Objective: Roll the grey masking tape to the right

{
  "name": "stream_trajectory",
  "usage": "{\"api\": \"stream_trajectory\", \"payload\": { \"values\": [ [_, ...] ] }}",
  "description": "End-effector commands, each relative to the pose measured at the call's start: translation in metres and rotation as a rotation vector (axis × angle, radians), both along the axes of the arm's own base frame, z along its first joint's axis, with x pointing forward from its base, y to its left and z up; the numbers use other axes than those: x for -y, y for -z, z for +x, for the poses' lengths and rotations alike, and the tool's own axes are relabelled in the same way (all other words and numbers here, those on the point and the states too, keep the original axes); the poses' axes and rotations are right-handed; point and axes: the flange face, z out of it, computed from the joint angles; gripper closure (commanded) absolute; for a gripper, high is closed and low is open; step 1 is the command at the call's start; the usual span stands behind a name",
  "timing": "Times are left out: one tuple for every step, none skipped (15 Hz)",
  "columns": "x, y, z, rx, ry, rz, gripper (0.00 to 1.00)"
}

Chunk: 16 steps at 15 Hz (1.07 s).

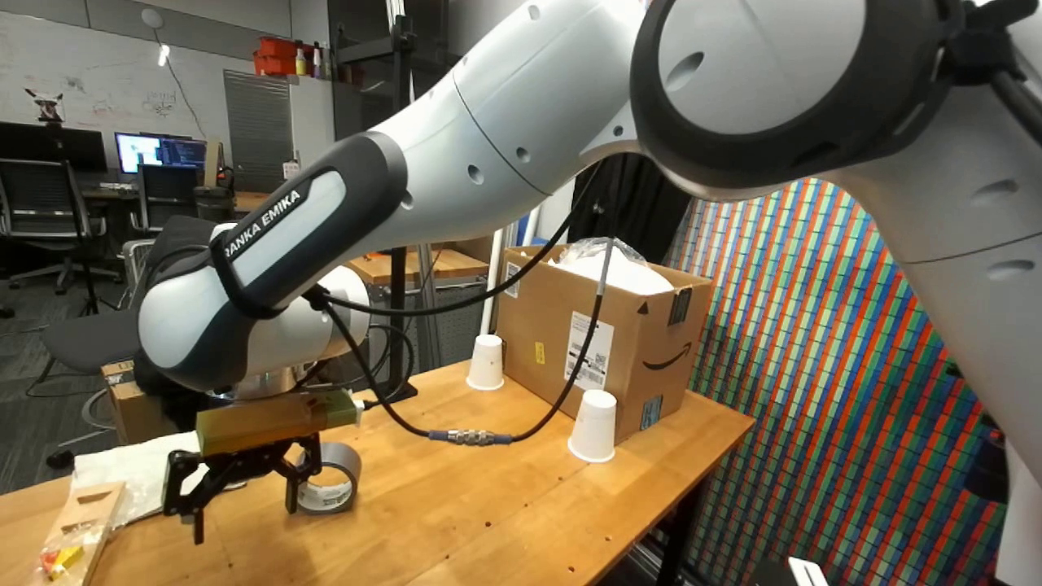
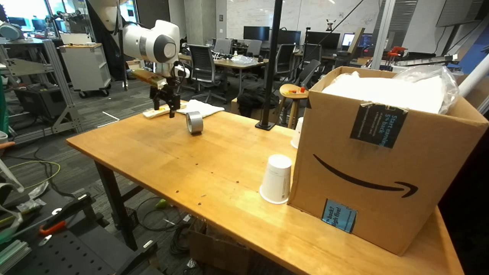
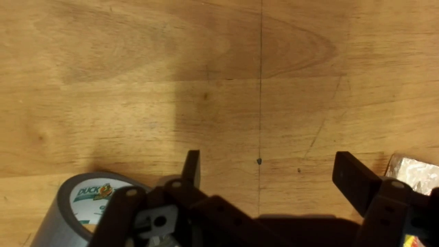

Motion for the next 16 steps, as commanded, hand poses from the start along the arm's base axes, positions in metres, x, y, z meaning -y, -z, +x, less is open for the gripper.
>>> {"api": "stream_trajectory", "payload": {
  "values": [
    [-0.007,-0.012,0.001,0.021,-0.012,0.022,0.00],
    [-0.009,-0.012,0.003,0.022,-0.017,0.022,0.00],
    [-0.011,-0.013,0.004,0.025,-0.021,0.023,0.00],
    [-0.013,-0.013,0.006,0.027,-0.025,0.024,0.00],
    [-0.014,-0.013,0.008,0.030,-0.030,0.025,0.00],
    [-0.016,-0.014,0.010,0.032,-0.035,0.025,0.00],
    [-0.016,-0.014,0.013,0.035,-0.040,0.024,0.00],
    [-0.016,-0.014,0.015,0.037,-0.044,0.024,0.00],
    [-0.016,-0.014,0.019,0.039,-0.048,0.026,0.00],
    [-0.016,-0.014,0.023,0.041,-0.052,0.029,0.00],
    [-0.016,-0.014,0.028,0.043,-0.055,0.029,0.00],
    [-0.016,-0.014,0.031,0.046,-0.059,0.030,0.00],
    [-0.015,-0.013,0.037,0.048,-0.063,0.029,0.00],
    [-0.013,-0.012,0.042,0.049,-0.065,0.026,0.00],
    [-0.009,-0.011,0.047,0.047,-0.066,0.022,0.00],
    [-0.006,-0.010,0.051,0.047,-0.066,0.018,0.00]
  ]
}}
